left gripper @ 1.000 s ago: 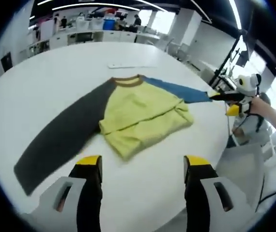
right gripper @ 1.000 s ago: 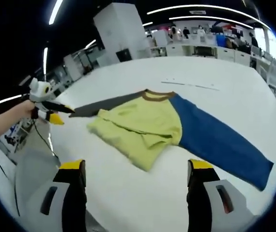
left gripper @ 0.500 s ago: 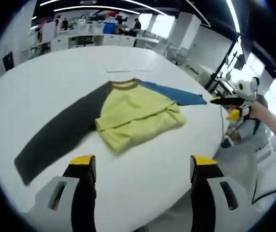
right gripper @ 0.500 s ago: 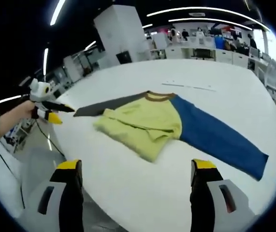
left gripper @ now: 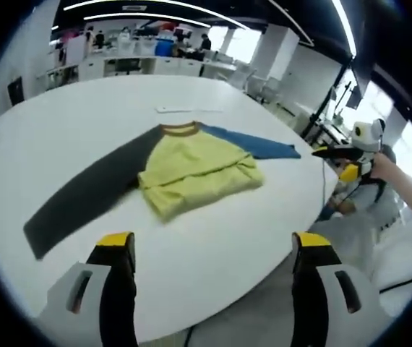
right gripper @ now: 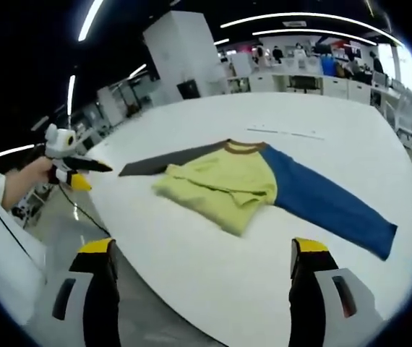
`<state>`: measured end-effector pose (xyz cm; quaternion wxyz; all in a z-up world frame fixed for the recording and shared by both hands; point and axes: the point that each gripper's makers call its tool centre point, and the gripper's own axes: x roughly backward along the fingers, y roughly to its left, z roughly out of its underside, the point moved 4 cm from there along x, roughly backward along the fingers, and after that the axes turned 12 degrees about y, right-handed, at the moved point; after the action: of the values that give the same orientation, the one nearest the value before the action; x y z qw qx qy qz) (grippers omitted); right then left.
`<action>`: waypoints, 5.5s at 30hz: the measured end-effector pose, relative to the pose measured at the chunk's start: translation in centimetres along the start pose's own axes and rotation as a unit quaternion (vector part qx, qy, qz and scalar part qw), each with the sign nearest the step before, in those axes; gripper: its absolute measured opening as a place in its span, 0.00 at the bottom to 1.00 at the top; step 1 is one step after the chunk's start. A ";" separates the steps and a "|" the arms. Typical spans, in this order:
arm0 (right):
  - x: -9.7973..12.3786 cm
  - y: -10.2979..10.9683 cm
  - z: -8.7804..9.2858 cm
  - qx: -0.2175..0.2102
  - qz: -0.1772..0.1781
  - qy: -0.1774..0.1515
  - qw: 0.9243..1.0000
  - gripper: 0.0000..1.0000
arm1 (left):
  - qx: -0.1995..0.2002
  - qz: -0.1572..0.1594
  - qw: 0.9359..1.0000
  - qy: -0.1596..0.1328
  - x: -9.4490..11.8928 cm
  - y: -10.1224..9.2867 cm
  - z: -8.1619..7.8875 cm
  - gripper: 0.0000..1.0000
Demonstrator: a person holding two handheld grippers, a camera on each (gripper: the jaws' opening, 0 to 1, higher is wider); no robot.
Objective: Fold the garment on the visible template until the final outline fits inside the template.
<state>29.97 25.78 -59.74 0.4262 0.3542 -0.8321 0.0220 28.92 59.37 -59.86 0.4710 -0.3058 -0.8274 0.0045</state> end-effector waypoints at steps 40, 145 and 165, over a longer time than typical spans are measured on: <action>6.2 3.6 4.7 -0.028 0.022 -0.016 0.999 1.00 | 0.003 -0.031 0.999 -0.019 6.5 -2.6 3.7 0.99; -9.3 -3.0 -0.5 -0.127 -0.025 0.014 0.991 0.42 | 0.056 -0.027 0.998 0.031 -6.0 7.6 -3.1 0.51; -13.4 -4.6 -2.0 -0.147 -0.022 0.019 0.989 0.29 | 0.067 -0.024 0.997 0.040 -10.4 9.7 -4.4 0.36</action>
<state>39.35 30.62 -69.41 0.4900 0.3051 -0.8100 -0.1035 41.01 60.72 -68.35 0.5236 -0.2530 -0.8127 0.0365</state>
